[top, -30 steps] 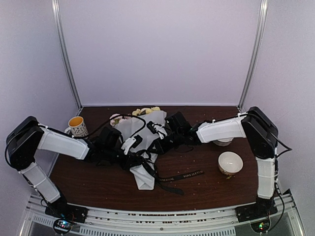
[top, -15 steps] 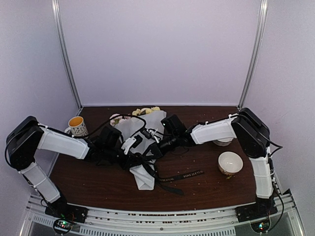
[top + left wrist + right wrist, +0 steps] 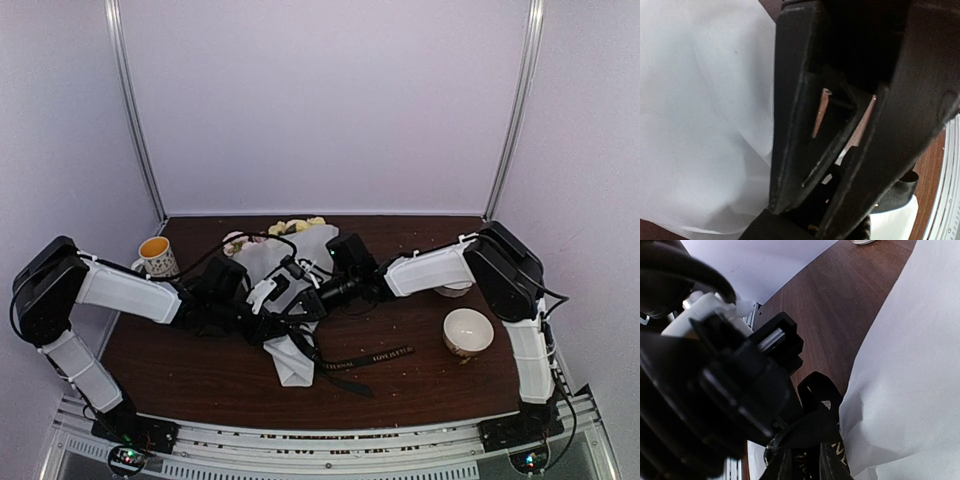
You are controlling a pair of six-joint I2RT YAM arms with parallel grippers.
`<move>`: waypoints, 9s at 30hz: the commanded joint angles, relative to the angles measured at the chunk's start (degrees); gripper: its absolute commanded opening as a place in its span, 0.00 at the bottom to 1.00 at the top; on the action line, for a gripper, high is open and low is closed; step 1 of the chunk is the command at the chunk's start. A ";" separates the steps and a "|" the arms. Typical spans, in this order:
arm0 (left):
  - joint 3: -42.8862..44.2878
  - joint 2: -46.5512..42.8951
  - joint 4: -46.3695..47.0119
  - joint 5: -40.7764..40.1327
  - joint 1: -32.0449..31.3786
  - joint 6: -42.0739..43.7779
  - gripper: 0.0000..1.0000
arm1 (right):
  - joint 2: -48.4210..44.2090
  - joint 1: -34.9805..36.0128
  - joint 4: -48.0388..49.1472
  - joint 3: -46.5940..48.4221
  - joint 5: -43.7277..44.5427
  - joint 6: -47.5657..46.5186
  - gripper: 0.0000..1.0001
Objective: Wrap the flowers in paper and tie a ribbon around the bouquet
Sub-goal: Cross the half-tied ribbon over the folded bouquet, then tie the half-tied ribbon around the folded bouquet.
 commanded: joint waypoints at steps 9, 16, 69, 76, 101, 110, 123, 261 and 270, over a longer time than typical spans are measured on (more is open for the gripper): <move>0.59 -1.32 1.63 -1.50 0.67 -0.70 0.03 | -0.08 1.19 -6.12 1.16 1.01 -4.56 0.26; -0.11 -1.36 3.90 -0.17 0.76 -1.21 0.03 | -0.22 1.85 -7.57 1.67 0.91 -5.44 0.26; -6.64 -17.06 -9.21 -19.68 1.68 3.39 0.73 | -5.23 0.73 -13.94 2.48 9.06 -8.40 0.00; -2.16 -9.81 -7.44 -15.78 1.68 5.16 0.60 | -5.78 0.70 -14.63 2.45 9.34 -8.76 0.00; -7.88 -9.10 -5.97 -15.91 1.68 -0.49 0.00 | -9.36 -2.03 -13.71 -1.41 17.49 -1.23 0.00; -6.65 -8.86 -7.13 -12.41 1.68 0.78 0.17 | -7.58 -2.11 -11.90 -0.65 16.18 0.79 0.00; -4.89 -22.88 1.95 -12.27 0.78 28.06 0.46 | -6.66 -1.56 -14.21 0.12 11.44 -2.48 0.00; 5.10 2.52 -2.27 -10.21 -4.47 42.79 0.00 | -2.39 -0.47 -16.35 6.33 12.37 0.06 0.29; 5.06 2.55 -2.62 -10.29 -4.47 42.82 0.00 | -2.19 -0.25 -18.18 7.26 15.14 -0.28 0.19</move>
